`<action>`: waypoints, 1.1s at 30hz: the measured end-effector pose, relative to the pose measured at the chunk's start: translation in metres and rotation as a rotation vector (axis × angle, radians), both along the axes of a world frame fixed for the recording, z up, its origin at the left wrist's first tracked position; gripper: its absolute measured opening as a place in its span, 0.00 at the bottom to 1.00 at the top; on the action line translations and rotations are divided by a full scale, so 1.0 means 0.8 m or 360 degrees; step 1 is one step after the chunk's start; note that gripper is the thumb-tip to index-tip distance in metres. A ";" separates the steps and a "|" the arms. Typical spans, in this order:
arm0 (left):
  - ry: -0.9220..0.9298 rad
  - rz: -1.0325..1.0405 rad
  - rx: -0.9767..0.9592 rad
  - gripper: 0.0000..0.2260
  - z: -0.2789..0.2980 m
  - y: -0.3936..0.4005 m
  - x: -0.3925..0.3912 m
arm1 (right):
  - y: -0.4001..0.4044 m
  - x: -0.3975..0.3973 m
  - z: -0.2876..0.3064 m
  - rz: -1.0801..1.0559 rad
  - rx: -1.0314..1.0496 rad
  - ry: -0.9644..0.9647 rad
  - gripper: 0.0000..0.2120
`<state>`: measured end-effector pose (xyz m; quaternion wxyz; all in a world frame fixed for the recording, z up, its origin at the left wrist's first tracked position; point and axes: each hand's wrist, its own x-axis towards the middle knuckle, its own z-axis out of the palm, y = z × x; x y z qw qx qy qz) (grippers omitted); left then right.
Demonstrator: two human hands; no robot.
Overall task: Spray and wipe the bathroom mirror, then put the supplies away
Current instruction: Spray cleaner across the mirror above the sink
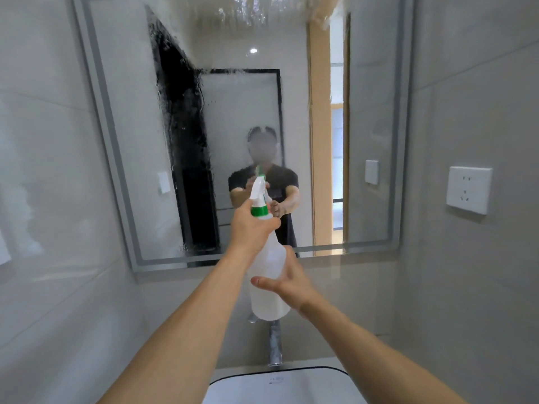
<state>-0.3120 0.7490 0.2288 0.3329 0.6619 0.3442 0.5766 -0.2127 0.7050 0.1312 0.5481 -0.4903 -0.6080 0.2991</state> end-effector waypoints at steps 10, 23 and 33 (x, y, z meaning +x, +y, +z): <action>-0.0018 -0.0160 -0.0016 0.16 0.013 -0.006 0.054 | -0.016 0.051 0.013 -0.0110 -0.0015 0.0001 0.37; -0.0001 -0.0276 -0.0075 0.13 -0.006 -0.021 0.121 | -0.052 0.107 -0.002 -0.0261 -0.0070 0.0063 0.37; 0.0051 -0.0435 -0.0068 0.16 -0.005 -0.039 0.166 | -0.076 0.145 -0.007 -0.0348 -0.0106 0.0157 0.38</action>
